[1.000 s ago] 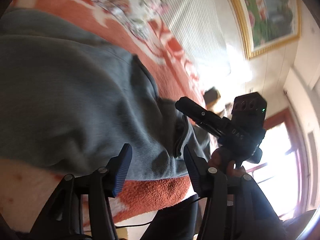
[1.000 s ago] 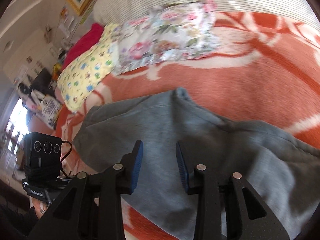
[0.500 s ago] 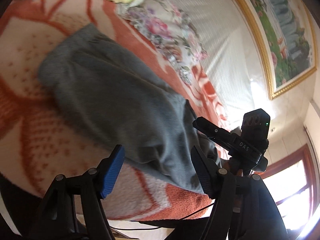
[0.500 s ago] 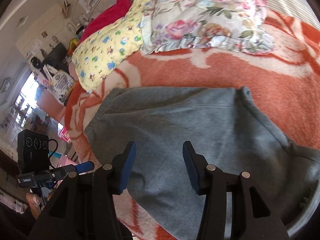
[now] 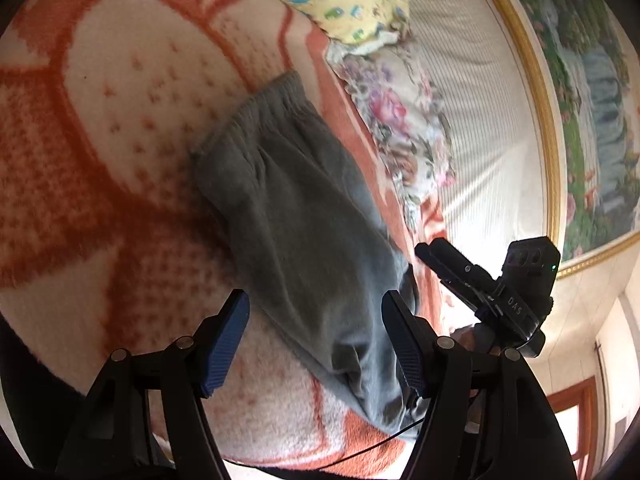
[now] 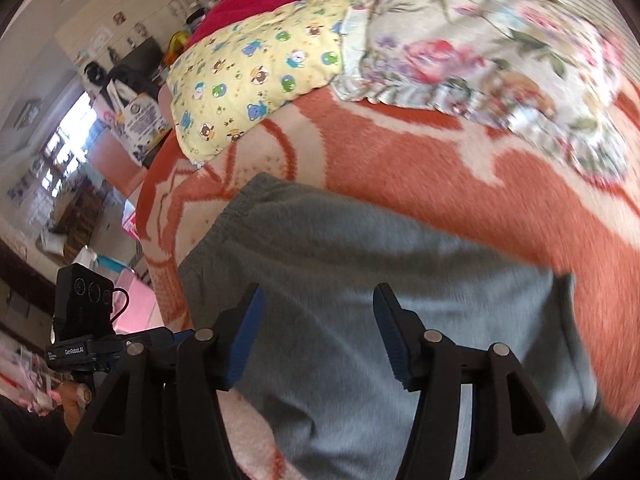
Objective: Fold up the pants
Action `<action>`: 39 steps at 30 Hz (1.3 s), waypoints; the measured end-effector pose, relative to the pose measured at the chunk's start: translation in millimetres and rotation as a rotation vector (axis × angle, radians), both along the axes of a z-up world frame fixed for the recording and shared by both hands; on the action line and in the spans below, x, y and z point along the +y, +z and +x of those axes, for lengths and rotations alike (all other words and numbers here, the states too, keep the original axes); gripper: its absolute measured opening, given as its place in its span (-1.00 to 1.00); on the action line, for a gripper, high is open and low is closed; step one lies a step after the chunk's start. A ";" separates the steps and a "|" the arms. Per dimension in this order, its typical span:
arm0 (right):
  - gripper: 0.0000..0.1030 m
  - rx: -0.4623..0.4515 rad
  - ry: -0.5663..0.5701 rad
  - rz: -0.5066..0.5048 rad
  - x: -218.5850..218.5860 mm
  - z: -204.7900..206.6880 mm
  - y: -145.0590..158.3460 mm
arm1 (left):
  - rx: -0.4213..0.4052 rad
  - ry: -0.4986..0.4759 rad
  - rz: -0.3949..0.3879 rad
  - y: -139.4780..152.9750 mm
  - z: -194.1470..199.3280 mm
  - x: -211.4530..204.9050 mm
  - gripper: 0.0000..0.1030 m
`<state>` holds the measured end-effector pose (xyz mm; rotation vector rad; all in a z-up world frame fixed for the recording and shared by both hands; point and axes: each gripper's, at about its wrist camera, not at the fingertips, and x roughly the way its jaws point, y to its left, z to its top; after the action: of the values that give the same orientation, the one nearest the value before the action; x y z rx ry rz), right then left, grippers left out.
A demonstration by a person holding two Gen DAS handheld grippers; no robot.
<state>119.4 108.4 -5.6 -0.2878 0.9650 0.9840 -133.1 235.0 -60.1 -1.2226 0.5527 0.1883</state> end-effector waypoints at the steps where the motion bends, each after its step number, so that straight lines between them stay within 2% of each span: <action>1: 0.16 0.002 0.012 -0.005 6.7 3.2 -0.6 | 0.000 0.015 -0.007 -1.7 -0.4 3.0 0.35; 7: 0.18 0.031 0.092 -0.061 59.1 28.8 -15.1 | -0.002 0.062 -0.011 -5.8 -0.9 11.6 0.42; 12: 0.18 0.022 0.198 -0.118 106.7 38.9 -25.9 | -0.005 0.141 -0.039 -12.0 -5.5 23.0 0.49; 19: 0.18 0.017 0.308 -0.182 164.1 47.2 -40.1 | 0.022 0.158 -0.083 -23.0 12.5 29.6 0.49; 23: 0.18 0.002 0.375 -0.261 194.2 44.8 -58.1 | 0.013 0.184 -0.101 -26.8 16.3 36.1 0.49; 28: 0.18 0.004 0.408 -0.310 215.5 44.9 -79.8 | 0.009 0.207 -0.087 -28.7 20.5 39.7 0.47; 29: 0.15 0.003 0.409 -0.305 216.4 44.8 -81.1 | 0.009 0.215 -0.080 -28.4 21.9 40.1 0.45; 30: 0.01 0.008 0.413 -0.294 217.5 44.6 -81.6 | 0.002 0.233 -0.076 -29.1 22.5 40.0 0.44; 32: -0.39 0.028 0.413 -0.285 218.2 44.9 -81.7 | -0.002 0.255 -0.069 -30.5 22.3 39.2 0.33; 33: -0.51 0.022 0.407 -0.285 217.6 44.4 -80.7 | 0.001 0.255 -0.059 -30.3 23.3 39.2 0.28; 35: -0.71 0.004 0.408 -0.277 212.3 41.0 -74.7 | 0.005 0.245 -0.047 -31.1 22.9 38.4 -0.06; 36: -0.77 0.001 0.402 -0.264 207.1 40.2 -70.1 | 0.001 0.241 -0.052 -32.4 22.9 39.1 -0.20; 37: -0.78 0.002 0.390 -0.237 200.6 39.9 -62.8 | -0.006 0.235 -0.063 -33.5 24.6 40.9 -0.45; 39: -0.81 0.001 0.372 -0.194 190.8 38.5 -50.7 | -0.022 0.223 -0.082 -34.7 24.9 40.6 -0.60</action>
<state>157.9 299.1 -56.3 -0.6470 1.0304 1.2282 -108.2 275.6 -94.8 -1.3641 0.4070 0.3429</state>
